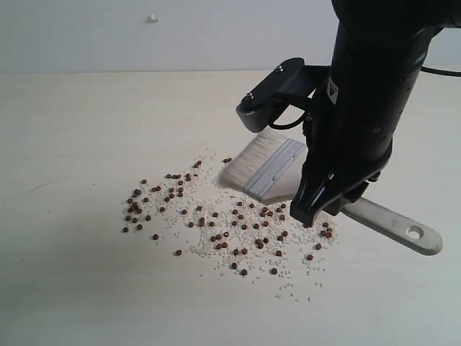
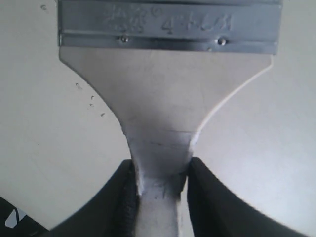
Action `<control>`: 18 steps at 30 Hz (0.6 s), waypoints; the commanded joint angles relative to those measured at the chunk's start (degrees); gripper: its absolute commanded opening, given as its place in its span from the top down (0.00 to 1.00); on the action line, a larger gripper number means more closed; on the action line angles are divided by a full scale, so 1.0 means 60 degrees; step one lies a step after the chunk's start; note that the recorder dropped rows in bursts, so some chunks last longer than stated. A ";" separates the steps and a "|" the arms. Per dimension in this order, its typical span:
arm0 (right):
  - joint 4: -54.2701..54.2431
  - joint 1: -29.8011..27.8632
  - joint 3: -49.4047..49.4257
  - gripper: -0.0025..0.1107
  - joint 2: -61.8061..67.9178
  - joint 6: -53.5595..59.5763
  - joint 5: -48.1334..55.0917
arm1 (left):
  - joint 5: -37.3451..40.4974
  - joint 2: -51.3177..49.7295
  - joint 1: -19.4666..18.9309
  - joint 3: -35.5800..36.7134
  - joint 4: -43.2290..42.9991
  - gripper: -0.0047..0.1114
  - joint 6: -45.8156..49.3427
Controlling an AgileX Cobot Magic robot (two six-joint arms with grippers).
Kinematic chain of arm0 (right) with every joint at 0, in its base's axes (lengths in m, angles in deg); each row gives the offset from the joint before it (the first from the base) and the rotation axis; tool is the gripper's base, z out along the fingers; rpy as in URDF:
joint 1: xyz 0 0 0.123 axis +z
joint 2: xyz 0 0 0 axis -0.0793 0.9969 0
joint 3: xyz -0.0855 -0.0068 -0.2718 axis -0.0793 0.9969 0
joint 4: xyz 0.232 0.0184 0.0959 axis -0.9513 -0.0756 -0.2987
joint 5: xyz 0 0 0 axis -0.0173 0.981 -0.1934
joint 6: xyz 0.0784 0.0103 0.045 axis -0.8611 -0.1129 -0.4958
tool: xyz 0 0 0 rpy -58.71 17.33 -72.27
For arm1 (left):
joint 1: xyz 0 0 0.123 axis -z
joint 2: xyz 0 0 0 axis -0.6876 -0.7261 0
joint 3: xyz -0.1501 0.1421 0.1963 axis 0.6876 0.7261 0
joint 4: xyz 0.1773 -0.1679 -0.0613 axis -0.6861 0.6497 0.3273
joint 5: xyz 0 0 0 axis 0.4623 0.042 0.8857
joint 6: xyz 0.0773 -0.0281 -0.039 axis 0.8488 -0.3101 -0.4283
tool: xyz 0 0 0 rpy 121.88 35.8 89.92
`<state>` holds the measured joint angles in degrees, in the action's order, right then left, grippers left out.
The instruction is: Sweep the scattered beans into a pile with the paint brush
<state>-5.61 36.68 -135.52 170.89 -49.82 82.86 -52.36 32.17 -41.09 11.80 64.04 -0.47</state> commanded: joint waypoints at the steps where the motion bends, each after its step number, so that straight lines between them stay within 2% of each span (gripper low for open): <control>1: -0.0193 -0.0062 0.0011 0.98 -0.0018 0.0118 -0.0044 | -0.1164 -0.1707 -0.0010 -0.0752 0.0296 0.96 0.0107; 3: -0.0258 -0.0062 0.0011 0.98 -0.0018 0.0116 -0.0044 | -0.0622 -0.2988 -0.0010 -0.1735 0.0161 0.96 0.0301; 5: -0.0283 -0.0062 0.0011 0.98 -0.0018 0.0097 -0.0044 | 0.0446 -0.4210 -0.0010 -0.2815 -0.0526 0.96 0.0371; 7: -0.0400 -0.0062 0.0011 0.98 -0.0015 0.0097 -0.0044 | 0.1835 -0.5511 -0.0010 -0.4123 -0.2064 0.96 0.0294; 10: -0.0453 -0.0062 0.0011 0.98 0.0001 0.0097 -0.0044 | 0.3994 -0.7121 0.0009 -0.5712 -0.5167 0.96 -0.0266; 11: -0.0454 -0.0062 0.0011 0.98 0.0001 0.0097 -0.0044 | 0.5244 -0.7862 0.0169 -0.6382 -0.6804 0.96 -0.0184; 13: -0.0487 -0.0062 0.0011 0.98 0.0025 0.0097 -0.0284 | 0.5567 -0.8407 0.0378 -0.6717 -0.8544 0.96 0.0410; 15: -0.0542 -0.0062 0.0011 0.98 0.0109 0.0194 -0.0419 | 0.5329 -0.8721 0.0742 -0.6748 -1.0176 0.96 0.1346; 18: -0.0499 -0.0062 -0.0023 0.98 0.0301 0.0273 -0.0461 | 0.4979 -0.8992 0.1495 -0.6708 -1.1604 0.96 0.2003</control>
<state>-8.82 36.68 -135.52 171.74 -49.06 81.20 -20.70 -20.43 -35.68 -28.07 3.73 7.74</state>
